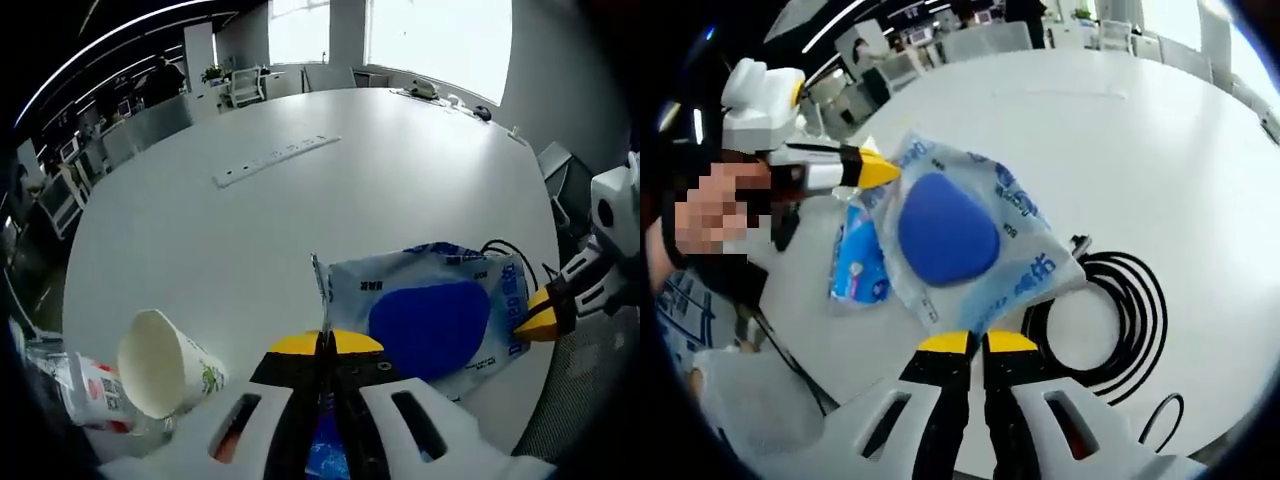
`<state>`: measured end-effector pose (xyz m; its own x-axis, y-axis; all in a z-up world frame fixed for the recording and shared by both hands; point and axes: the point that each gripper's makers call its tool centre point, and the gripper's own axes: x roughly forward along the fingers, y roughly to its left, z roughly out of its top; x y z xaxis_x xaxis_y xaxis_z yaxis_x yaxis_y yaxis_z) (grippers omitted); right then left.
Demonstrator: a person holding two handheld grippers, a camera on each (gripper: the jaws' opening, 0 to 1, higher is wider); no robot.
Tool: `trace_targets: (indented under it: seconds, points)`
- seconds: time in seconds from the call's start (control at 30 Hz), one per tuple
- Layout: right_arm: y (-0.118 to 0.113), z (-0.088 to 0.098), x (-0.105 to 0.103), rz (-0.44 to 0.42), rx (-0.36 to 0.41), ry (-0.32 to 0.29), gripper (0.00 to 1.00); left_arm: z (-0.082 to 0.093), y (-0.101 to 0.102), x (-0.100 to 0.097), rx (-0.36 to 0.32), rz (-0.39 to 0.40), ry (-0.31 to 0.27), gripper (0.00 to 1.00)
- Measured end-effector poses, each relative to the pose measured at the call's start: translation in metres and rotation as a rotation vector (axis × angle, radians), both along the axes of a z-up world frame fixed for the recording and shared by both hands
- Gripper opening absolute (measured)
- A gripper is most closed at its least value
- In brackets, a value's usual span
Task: Arrange the tabletop items into an orderly group along one side of the table until the central work area is clear of visible clutter.
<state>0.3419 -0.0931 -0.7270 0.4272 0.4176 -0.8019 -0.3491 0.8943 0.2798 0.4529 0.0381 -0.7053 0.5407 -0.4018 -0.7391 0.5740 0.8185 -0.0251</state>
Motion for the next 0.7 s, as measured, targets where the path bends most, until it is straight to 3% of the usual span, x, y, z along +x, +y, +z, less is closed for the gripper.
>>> trace_targets:
  seconds: [0.7]
  points:
    - [-0.019,0.003,0.024,0.031,-0.019,-0.032,0.00,-0.003,0.008,-0.021,-0.023,0.075,0.012,0.00]
